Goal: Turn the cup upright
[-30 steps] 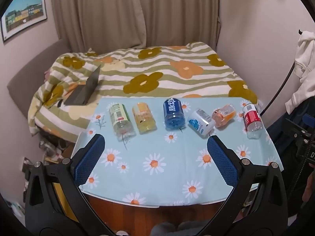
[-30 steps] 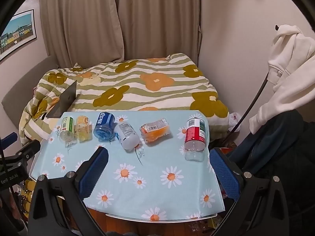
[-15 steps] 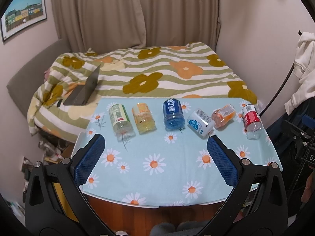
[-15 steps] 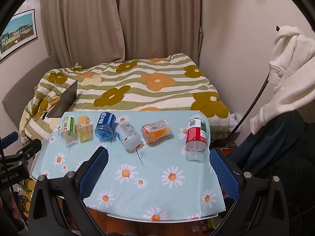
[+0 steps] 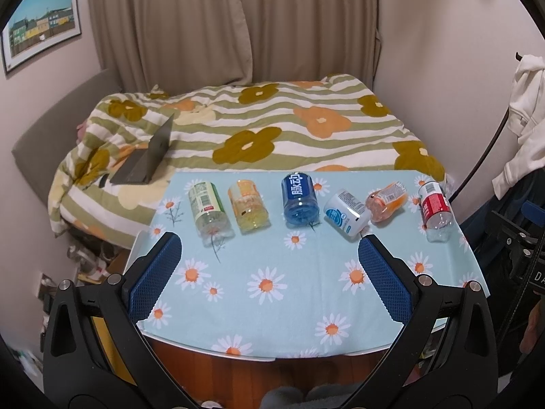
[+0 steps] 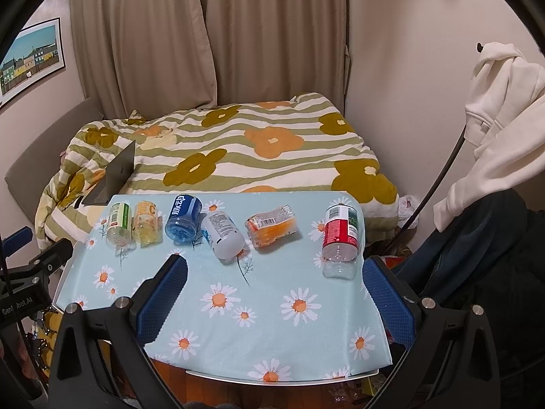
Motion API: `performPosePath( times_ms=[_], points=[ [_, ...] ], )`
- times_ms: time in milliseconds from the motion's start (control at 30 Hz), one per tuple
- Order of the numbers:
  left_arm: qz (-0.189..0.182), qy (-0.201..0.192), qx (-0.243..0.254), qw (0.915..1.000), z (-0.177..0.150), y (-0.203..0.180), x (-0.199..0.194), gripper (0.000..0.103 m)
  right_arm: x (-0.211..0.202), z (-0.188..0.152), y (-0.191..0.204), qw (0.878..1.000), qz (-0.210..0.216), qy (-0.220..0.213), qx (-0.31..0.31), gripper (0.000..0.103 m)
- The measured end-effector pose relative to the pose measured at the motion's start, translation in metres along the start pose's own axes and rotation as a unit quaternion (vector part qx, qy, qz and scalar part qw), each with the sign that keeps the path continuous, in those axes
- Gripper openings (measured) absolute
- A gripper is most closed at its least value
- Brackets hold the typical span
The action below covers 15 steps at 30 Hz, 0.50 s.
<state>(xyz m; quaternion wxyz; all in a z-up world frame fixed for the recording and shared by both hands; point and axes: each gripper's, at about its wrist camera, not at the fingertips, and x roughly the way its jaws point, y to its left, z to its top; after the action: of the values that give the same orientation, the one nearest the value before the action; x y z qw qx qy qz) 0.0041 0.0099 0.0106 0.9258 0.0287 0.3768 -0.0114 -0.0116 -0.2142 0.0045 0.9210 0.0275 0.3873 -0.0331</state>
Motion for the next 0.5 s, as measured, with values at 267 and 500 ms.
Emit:
performPosePath(
  times_ms=[267,500],
  points=[
    [0.000,0.000,0.000,1.0000,0.0029,0.0022,-0.0013,0.103,-0.0054,0.0005,0.0083,1.000,0.004,-0.002,-0.002,0.103],
    [0.000,-0.001,0.002,1.0000,0.0002,0.0006,-0.0009,0.103,-0.0055,0.0002,0.0081,1.000,0.003,-0.002,-0.002,0.103]
  ],
)
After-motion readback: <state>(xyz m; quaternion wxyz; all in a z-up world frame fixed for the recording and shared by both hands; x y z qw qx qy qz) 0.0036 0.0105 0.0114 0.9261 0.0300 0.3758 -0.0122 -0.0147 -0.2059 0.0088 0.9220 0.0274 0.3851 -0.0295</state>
